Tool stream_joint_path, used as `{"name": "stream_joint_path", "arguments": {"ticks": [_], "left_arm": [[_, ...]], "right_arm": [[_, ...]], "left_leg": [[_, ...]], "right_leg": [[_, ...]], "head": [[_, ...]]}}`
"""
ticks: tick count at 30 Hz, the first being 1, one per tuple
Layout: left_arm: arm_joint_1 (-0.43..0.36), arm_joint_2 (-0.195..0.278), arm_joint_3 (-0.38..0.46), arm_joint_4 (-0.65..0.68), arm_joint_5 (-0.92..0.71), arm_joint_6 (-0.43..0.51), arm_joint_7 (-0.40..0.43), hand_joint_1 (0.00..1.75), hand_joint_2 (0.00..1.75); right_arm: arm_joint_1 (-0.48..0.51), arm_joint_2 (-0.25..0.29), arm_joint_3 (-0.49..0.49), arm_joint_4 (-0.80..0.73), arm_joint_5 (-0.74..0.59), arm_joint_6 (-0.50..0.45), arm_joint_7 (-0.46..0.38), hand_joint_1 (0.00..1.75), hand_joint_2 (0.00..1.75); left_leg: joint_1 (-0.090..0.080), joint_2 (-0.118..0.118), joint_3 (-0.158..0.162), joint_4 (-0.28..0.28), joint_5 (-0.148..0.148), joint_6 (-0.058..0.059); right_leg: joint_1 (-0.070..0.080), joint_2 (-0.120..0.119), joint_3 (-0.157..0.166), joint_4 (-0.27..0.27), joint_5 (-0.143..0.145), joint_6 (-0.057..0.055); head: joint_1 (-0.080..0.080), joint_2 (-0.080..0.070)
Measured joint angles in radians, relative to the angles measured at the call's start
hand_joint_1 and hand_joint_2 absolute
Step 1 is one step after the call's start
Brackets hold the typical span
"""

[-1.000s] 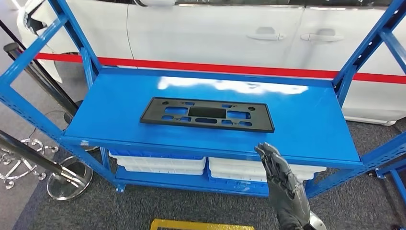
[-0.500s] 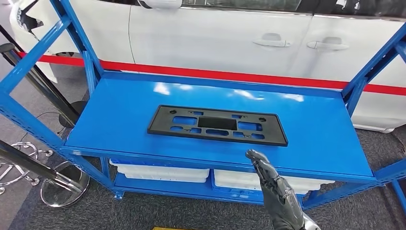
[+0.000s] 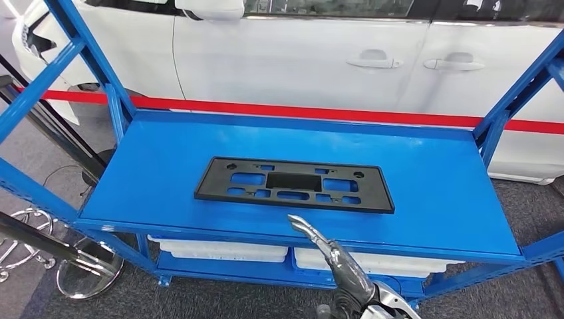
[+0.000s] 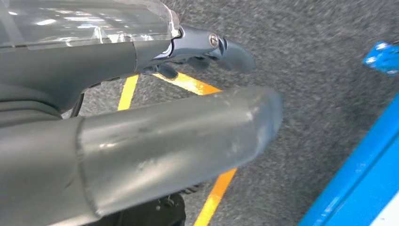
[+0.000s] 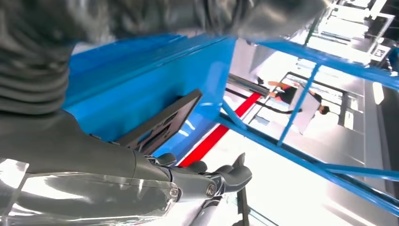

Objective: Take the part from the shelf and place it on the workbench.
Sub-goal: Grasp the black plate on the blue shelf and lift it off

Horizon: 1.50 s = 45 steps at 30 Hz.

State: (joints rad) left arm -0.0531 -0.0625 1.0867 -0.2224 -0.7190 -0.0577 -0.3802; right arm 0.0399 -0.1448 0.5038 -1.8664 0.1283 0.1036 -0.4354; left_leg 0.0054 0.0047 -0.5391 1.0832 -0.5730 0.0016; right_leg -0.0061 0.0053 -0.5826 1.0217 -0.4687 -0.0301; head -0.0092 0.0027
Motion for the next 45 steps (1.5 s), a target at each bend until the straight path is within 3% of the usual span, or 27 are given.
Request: {"name": "stream_joint_path", "arguments": {"ticks": [2,3,4,5,7,9,12,14,15,17,19,20,21,23,24,26,29,31,33,34,35,36,38,39,41,43,45], "left_arm": [[-0.002,0.001,0.0,0.0,-0.003,0.001,0.002,0.0,0.0],[-0.001,0.002,0.0,0.0,-0.003,0.002,0.002,0.0,0.0],[0.001,0.003,0.0,0.0,-0.003,0.002,0.002,0.0,0.0],[0.002,0.004,0.0,0.0,-0.004,0.002,0.002,0.0,0.0],[0.004,0.005,0.0,0.0,-0.01,0.002,0.003,0.0,0.0],[0.002,0.005,0.0,0.0,-0.022,-0.001,0.004,0.0,0.0],[-0.003,0.006,-0.001,0.0,-0.041,-0.006,0.008,0.0,0.0],[-0.007,0.006,-0.002,0.0,-0.051,-0.01,0.008,0.0,0.0],[-0.009,0.006,-0.002,0.0,-0.055,-0.011,0.008,0.0,0.0],[-0.012,0.006,-0.002,0.0,-0.063,-0.013,0.008,0.0,0.0],[-0.011,0.007,-0.002,0.0,-0.068,-0.013,0.009,0.0,0.0],[-0.011,0.007,-0.002,0.0,-0.069,-0.013,0.009,0.0,0.0],[-0.011,0.007,-0.002,0.0,-0.07,-0.013,0.01,0.0,0.0],[-0.011,0.007,-0.002,0.0,-0.076,-0.013,0.011,0.0,0.0],[-0.012,0.007,-0.002,0.0,-0.08,-0.013,0.013,0.0,0.0],[-0.013,0.007,-0.003,0.0,-0.09,-0.014,0.021,0.0,0.0],[-0.014,0.007,-0.004,0.0,-0.108,-0.022,0.043,0.0,0.0],[-0.015,0.01,-0.007,0.0,-0.12,-0.025,0.061,0.0,0.0],[-0.014,0.014,-0.009,0.0,-0.125,-0.02,0.079,0.0,0.0],[-0.012,0.017,-0.01,0.0,-0.127,-0.015,0.089,0.0,0.0],[-0.01,0.02,-0.01,0.0,-0.129,-0.01,0.099,0.0,0.0],[-0.009,0.024,-0.009,0.0,-0.131,-0.004,0.108,0.0,0.0],[-0.008,0.032,-0.009,0.0,-0.134,0.002,0.119,0.0,0.0],[-0.008,0.035,-0.009,0.0,-0.136,0.003,0.121,0.0,0.0],[-0.009,0.038,-0.009,0.0,-0.141,0.003,0.121,0.0,0.0],[-0.008,0.037,-0.009,0.0,-0.146,0.002,0.116,0.0,0.0],[-0.009,0.037,-0.009,0.0,-0.149,0.001,0.11,0.0,0.0]], "right_arm": [[-0.041,0.0,0.029,0.045,0.001,-0.009,0.012,0.0,1.75],[-0.052,0.0,0.039,0.062,0.002,-0.01,0.015,0.0,1.75],[-0.06,0.0,0.046,0.075,0.002,-0.011,0.017,0.0,1.75],[-0.065,0.0,0.053,0.084,0.001,-0.012,0.019,0.0,1.75],[-0.08,0.001,0.065,0.099,0.005,-0.018,0.028,0.0,1.75],[-0.114,0.005,0.08,0.122,0.028,-0.04,0.053,0.0,1.75],[-0.204,0.028,0.113,0.183,0.122,-0.1,0.118,0.0,1.75],[-0.275,0.051,0.143,0.235,0.238,-0.159,0.18,0.0,1.75],[-0.311,0.065,0.161,0.264,0.308,-0.192,0.216,0.0,1.75],[-0.37,0.092,0.197,0.324,0.428,-0.251,0.274,0.0,1.75],[-0.408,0.114,0.225,0.375,0.505,-0.293,0.311,0.0,1.75],[-0.421,0.123,0.235,0.395,0.531,-0.309,0.323,0.0,1.75],[-0.433,0.131,0.242,0.412,0.553,-0.323,0.334,0.0,1.75],[-0.457,0.146,0.25,0.441,0.608,-0.359,0.36,0.0,1.75],[-0.469,0.153,0.253,0.456,0.648,-0.381,0.379,0.0,1.75],[-0.493,0.165,0.254,0.495,0.744,-0.421,0.424,0.0,1.75],[-0.528,0.179,0.254,0.563,0.871,-0.447,0.483,0.0,1.75],[-0.547,0.189,0.254,0.607,0.936,-0.463,0.508,0.0,1.75],[-0.555,0.194,0.252,0.642,0.977,-0.478,0.522,0.0,1.75],[-0.557,0.196,0.252,0.661,0.997,-0.482,0.528,0.0,1.75],[-0.559,0.198,0.251,0.683,1.017,-0.484,0.534,0.0,1.75],[-0.561,0.2,0.25,0.704,1.037,-0.484,0.54,0.0,1.75],[-0.564,0.203,0.247,0.735,1.069,-0.48,0.549,0.0,1.75],[-0.567,0.205,0.246,0.748,1.085,-0.476,0.553,0.0,1.75],[-0.572,0.21,0.246,0.773,1.118,-0.468,0.562,0.0,1.75],[-0.574,0.214,0.248,0.799,1.139,-0.453,0.567,0.0,1.75],[-0.577,0.216,0.25,0.82,1.136,-0.431,0.562,0.0,1.75]], "left_leg": [[0.005,-0.001,-0.067,0.122,-0.052,-0.011],[0.007,-0.001,-0.1,0.175,-0.065,-0.015],[0.008,-0.001,-0.121,0.198,-0.059,-0.019],[0.011,0.0,-0.124,0.186,-0.034,-0.021],[0.014,0.0,-0.084,0.073,0.047,-0.022],[0.012,-0.001,-0.043,-0.027,0.09,-0.016],[0.007,-0.003,-0.036,-0.05,0.092,0.004],[0.011,-0.001,-0.035,-0.057,0.099,0.019],[0.013,0.0,-0.035,-0.06,0.101,0.026],[0.013,0.002,-0.036,-0.062,0.103,0.032],[0.012,0.001,-0.035,-0.061,0.102,0.033],[0.012,-0.001,-0.034,-0.061,0.101,0.033],[0.012,-0.003,-0.031,-0.061,0.1,0.031],[0.011,-0.006,-0.026,-0.061,0.097,0.025],[0.009,-0.006,-0.026,-0.06,0.095,0.02],[0.007,-0.006,-0.03,-0.06,0.095,0.011],[0.01,-0.005,-0.034,-0.051,0.085,-0.006],[0.013,-0.005,-0.066,0.021,0.042,-0.014],[0.013,-0.005,-0.128,0.146,-0.01,-0.02],[0.013,-0.005,-0.152,0.191,-0.02,-0.022],[0.013,-0.005,-0.162,0.204,-0.012,-0.022],[0.013,-0.005,-0.153,0.179,0.015,-0.022],[0.013,-0.005,-0.1,0.057,0.084,-0.018],[0.012,-0.006,-0.074,-0.001,0.104,-0.015],[0.008,-0.009,-0.053,-0.052,0.11,-0.005],[0.008,-0.01,-0.053,-0.058,0.113,0.006],[0.012,-0.009,-0.052,-0.064,0.117,0.018]], "right_leg": [[0.0,-0.004,0.006,-0.003,-0.002,-0.004],[0.0,-0.005,0.007,-0.002,-0.005,-0.005],[-0.001,-0.005,0.008,0.0,-0.008,-0.004],[-0.001,-0.005,0.01,0.002,-0.011,-0.002],[-0.003,-0.004,0.017,0.007,-0.02,0.004],[-0.001,-0.002,0.019,0.015,-0.028,0.014],[0.002,0.003,0.013,0.016,-0.026,0.028],[0.0,0.001,0.005,0.036,-0.042,0.036],[-0.002,0.0,-0.011,0.071,-0.064,0.039],[-0.004,-0.001,-0.069,0.193,-0.123,0.045],[-0.006,-0.001,-0.118,0.288,-0.146,0.048],[-0.007,-0.001,-0.12,0.286,-0.128,0.047],[-0.008,-0.001,-0.104,0.245,-0.094,0.045],[-0.005,-0.002,-0.048,0.114,-0.023,0.036],[-0.003,-0.002,-0.027,0.062,-0.007,0.032],[0.003,-0.001,-0.014,0.026,-0.007,0.025],[-0.001,0.0,-0.009,0.01,-0.002,0.012],[-0.005,-0.002,-0.002,0.0,0.002,0.003],[-0.004,-0.004,-0.001,0.0,0.001,-0.002],[-0.003,-0.004,-0.001,0.001,0.001,-0.003],[-0.002,-0.004,0.0,0.002,-0.001,-0.004],[-0.002,-0.004,0.001,0.003,-0.002,-0.003],[-0.001,-0.003,0.003,0.007,-0.007,0.001],[0.001,-0.002,0.002,0.011,-0.01,0.005],[0.004,-0.001,-0.003,0.014,-0.011,0.014],[0.004,0.0,-0.006,0.015,-0.011,0.022],[0.003,-0.001,-0.019,0.047,-0.036,0.03]], "head": [[0.0,0.0],[0.0,0.0],[0.0,0.0],[0.0,0.0],[0.0,0.0],[0.0,0.0],[0.0,0.0],[0.0,0.0],[0.0,0.0],[0.0,0.0],[0.0,0.0],[0.0,0.0],[0.0,0.0],[0.0,0.0],[0.0,0.0],[0.0,0.0],[0.0,0.0],[0.0,0.0],[0.0,0.0],[0.0,0.0],[0.0,0.0],[0.0,0.0],[0.0,0.0],[0.0,0.0],[0.0,0.0],[0.0,0.0],[0.0,0.0]]}}
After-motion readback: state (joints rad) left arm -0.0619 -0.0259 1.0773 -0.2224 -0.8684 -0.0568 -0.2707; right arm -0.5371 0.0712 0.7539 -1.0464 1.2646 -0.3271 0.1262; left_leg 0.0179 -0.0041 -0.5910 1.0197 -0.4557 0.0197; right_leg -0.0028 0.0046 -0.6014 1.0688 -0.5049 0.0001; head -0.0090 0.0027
